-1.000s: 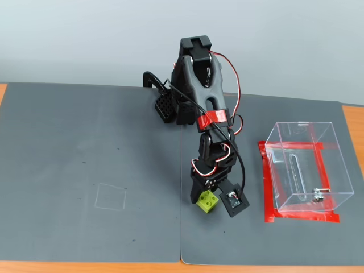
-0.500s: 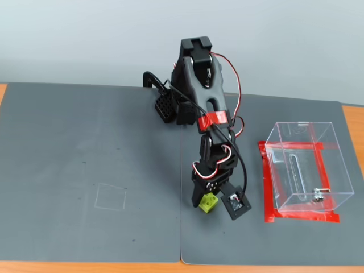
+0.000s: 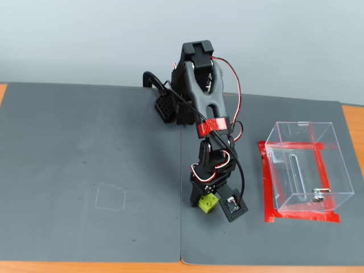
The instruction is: Pick the green lego block and place it into the transparent box
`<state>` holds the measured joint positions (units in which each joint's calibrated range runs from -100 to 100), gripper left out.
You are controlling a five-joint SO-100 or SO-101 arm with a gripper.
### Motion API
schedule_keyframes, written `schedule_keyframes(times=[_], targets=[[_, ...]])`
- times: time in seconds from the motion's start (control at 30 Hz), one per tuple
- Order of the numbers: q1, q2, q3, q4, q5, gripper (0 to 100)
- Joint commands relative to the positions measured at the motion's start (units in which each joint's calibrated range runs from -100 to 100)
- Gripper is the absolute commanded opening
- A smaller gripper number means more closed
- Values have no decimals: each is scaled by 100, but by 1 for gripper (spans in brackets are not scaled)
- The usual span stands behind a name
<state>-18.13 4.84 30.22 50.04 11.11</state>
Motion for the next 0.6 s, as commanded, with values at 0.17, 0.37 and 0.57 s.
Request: schedule_keyframes(times=[0.17, 0.37, 0.57], targets=[[19, -31, -277, -56, 6, 14], [-19, -99, -277, -48, 1, 14], [-272, -514, -268, 22, -4, 14]])
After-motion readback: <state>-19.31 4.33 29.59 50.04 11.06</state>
